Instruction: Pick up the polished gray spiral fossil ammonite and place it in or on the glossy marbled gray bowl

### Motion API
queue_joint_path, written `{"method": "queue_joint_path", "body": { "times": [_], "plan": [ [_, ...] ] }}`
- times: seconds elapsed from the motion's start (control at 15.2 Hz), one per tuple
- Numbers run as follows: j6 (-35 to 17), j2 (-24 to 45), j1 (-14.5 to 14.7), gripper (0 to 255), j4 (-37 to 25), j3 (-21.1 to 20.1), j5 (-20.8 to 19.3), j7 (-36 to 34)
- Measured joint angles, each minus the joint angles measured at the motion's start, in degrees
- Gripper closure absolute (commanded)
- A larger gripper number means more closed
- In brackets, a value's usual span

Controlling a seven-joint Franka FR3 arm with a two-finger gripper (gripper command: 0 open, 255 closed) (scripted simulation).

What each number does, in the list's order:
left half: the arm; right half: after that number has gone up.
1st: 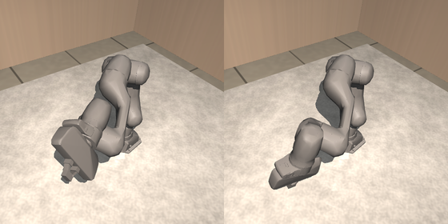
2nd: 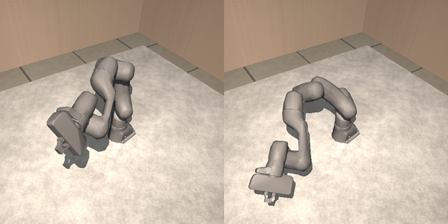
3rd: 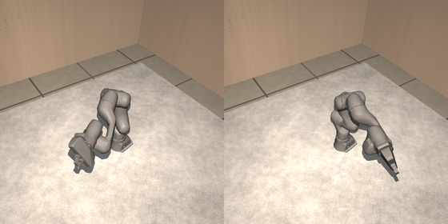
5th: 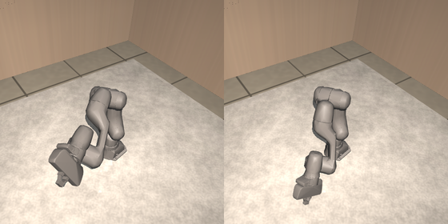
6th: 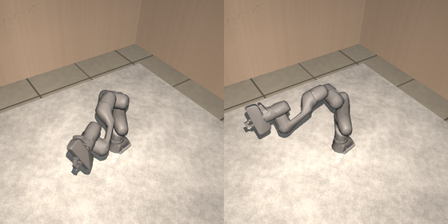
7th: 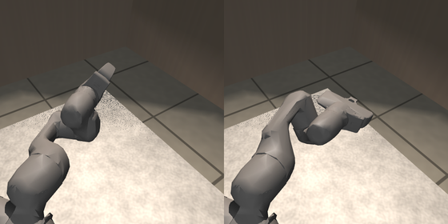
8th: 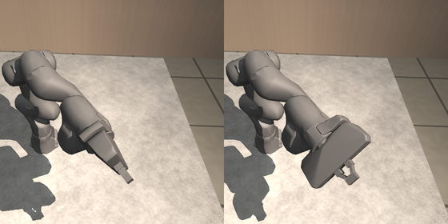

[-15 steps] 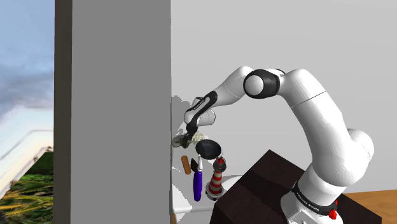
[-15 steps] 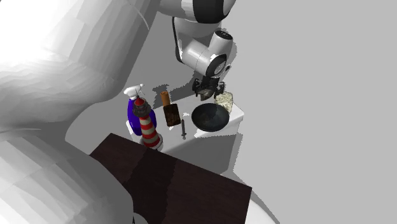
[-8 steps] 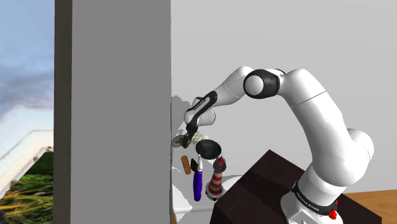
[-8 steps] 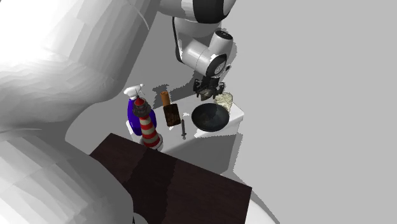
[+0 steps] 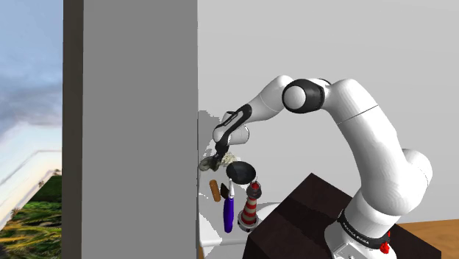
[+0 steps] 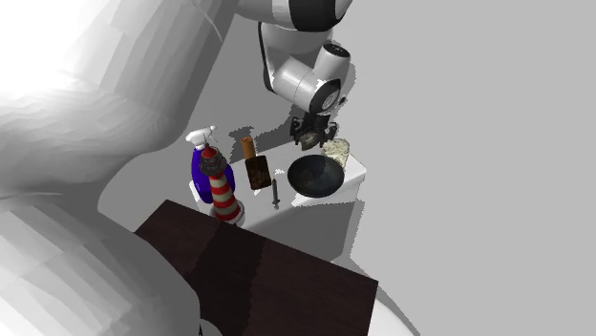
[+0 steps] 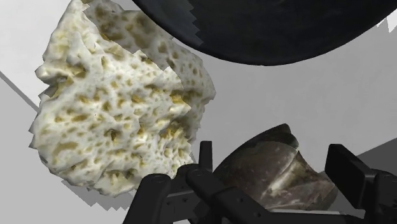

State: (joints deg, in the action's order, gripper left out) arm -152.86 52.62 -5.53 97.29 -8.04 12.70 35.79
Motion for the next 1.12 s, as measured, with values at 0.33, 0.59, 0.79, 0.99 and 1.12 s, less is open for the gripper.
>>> {"method": "queue_joint_path", "body": {
  "times": [0.33,0.59,0.79,0.99,1.12],
  "plan": [
    [1.68,-3.55,0.03,255,1.81,0.05,0.00,-0.57],
    [2.93,-6.39,-0.09,255,3.39,0.04,0.03,-0.87],
    [4.16,-8.25,-0.09,255,3.99,0.09,-0.02,-1.20],
    [5.33,-10.33,-0.12,255,4.88,0.11,-0.03,-1.53],
    [6.03,-11.48,-0.09,255,5.31,0.12,-0.06,-1.75]
  ]
}}
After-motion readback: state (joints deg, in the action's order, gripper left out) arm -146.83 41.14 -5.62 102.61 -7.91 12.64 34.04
